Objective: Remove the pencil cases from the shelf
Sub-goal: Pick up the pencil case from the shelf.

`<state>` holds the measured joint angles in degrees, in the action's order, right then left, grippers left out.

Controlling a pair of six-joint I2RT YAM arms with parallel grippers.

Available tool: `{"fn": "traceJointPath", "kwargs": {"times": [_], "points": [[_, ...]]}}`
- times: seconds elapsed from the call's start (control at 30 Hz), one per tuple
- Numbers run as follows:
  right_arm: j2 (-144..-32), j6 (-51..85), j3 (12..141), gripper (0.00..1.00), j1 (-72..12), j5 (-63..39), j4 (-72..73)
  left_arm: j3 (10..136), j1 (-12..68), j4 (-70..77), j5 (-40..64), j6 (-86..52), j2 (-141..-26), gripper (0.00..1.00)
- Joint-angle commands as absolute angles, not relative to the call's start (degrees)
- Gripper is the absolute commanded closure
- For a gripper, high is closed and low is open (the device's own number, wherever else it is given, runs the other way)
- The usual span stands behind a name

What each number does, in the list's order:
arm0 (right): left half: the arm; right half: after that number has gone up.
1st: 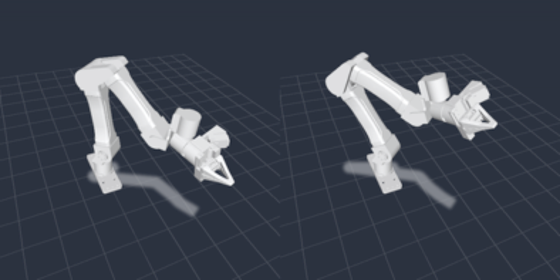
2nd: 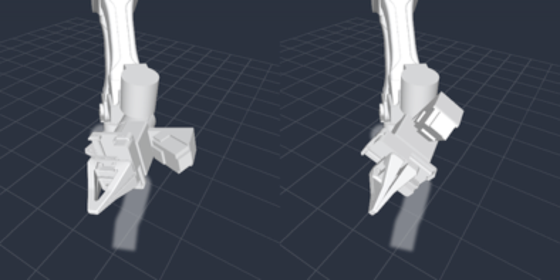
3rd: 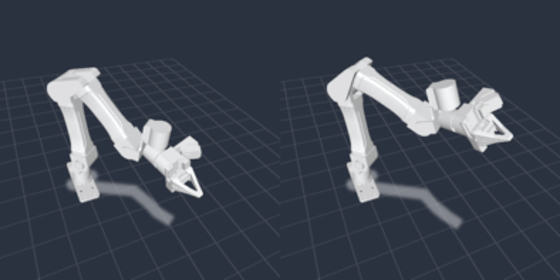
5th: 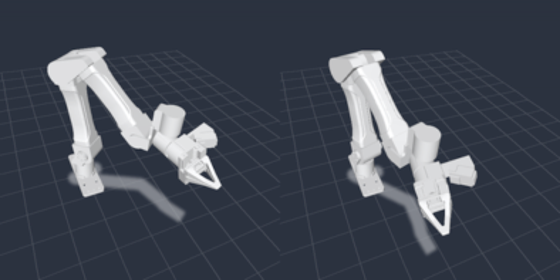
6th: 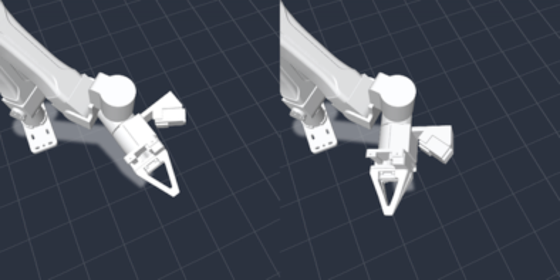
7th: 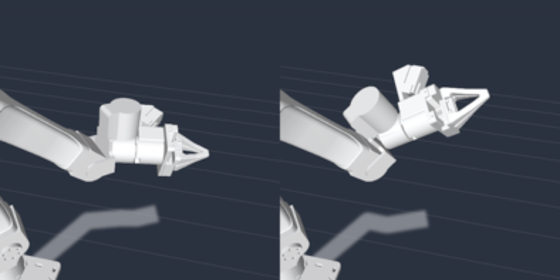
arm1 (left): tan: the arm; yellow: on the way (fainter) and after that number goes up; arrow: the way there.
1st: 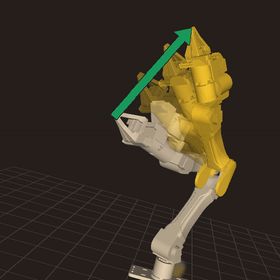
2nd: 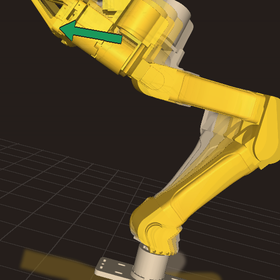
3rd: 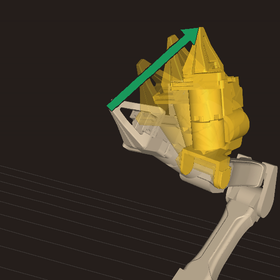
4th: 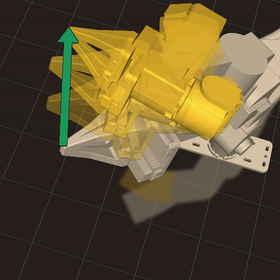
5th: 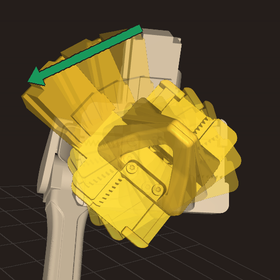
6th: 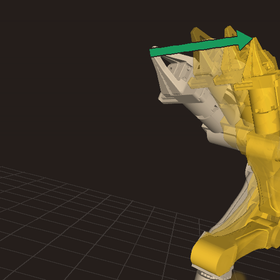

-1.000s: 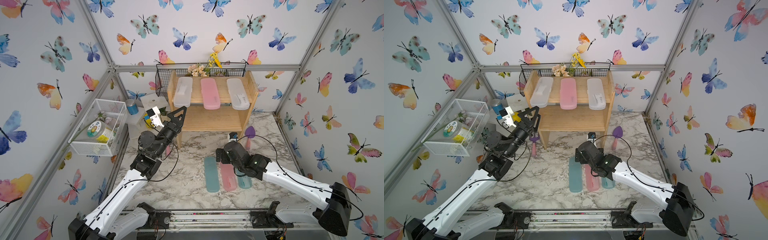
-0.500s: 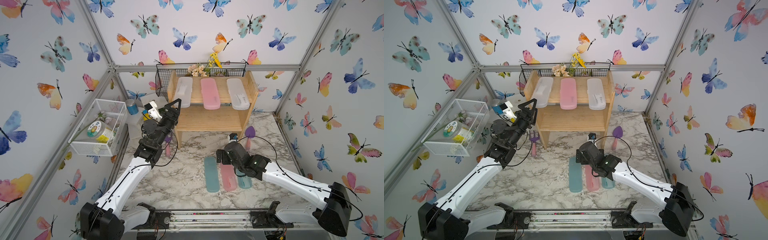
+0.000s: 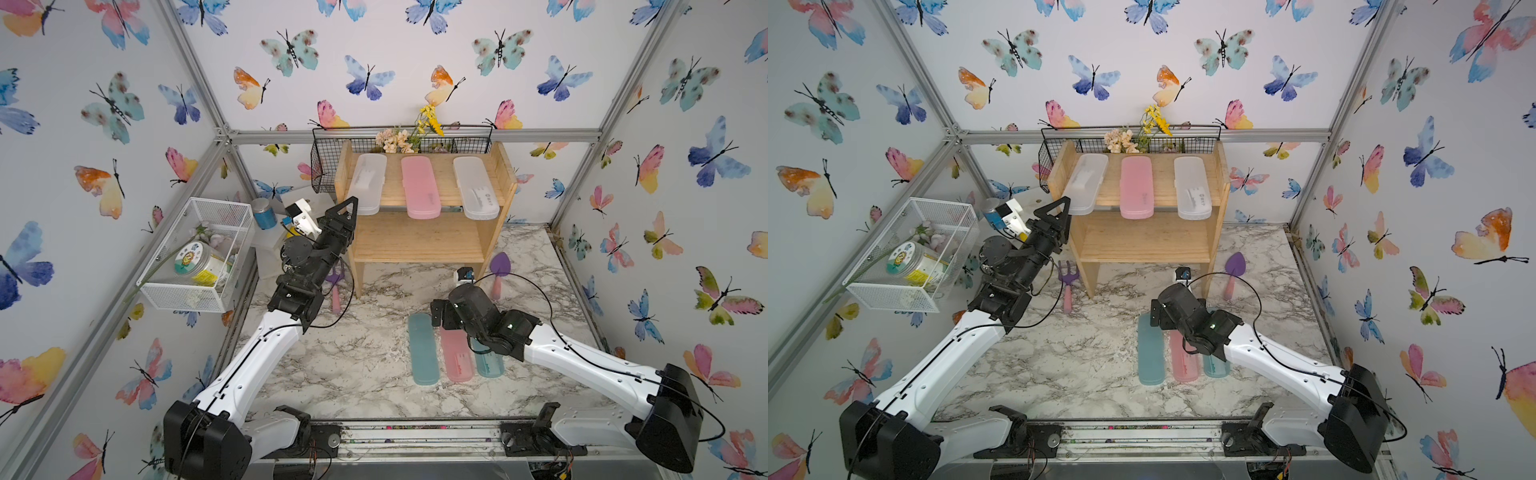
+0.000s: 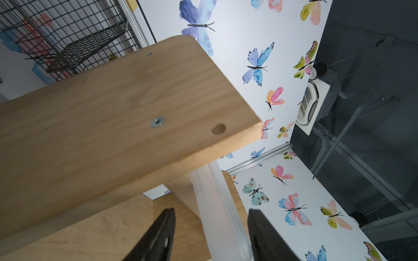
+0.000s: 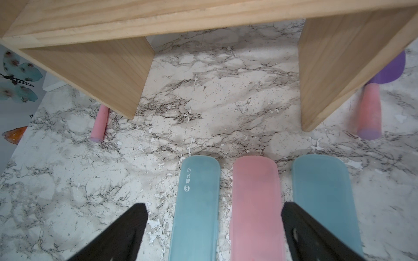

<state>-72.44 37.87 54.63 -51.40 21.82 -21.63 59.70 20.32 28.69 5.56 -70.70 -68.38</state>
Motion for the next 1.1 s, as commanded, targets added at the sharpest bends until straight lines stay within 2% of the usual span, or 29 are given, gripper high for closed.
{"fn": "traceJointPath", "kwargs": {"times": [0.0,0.2,0.37,0.47,0.6,0.8,1.07], "points": [[-73.3,37.6,54.0,0.01,-51.2,20.5,-20.9,60.3,20.0,29.3,7.1,-70.0,-68.1,0.52],[-73.4,37.6,53.9,0.01,-51.2,20.0,-20.7,59.5,19.9,29.6,7.1,-69.7,-67.4,0.72],[-72.8,37.7,53.2,0.01,-51.2,19.6,-20.1,56.9,19.7,33.0,7.4,-68.5,-66.1,0.84],[-72.4,37.4,53.1,0.01,-51.2,19.6,-19.6,55.5,19.7,35.8,8.7,-67.5,-65.2,0.87],[-71.8,36.4,54.2,0.01,-51.2,19.5,-19.6,52.3,19.7,41.1,10.1,-64.7,-62.9,0.98],[-71.0,35.5,54.9,0.01,-51.2,19.2,-18.9,46.4,19.7,44.7,12.1,-55.6,-55.6,1.00],[-71.6,34.3,56.4,0.01,-51.2,16.2,-18.1,37.7,19.7,39.1,11.0,-42.9,-40.4,1.00]]}}
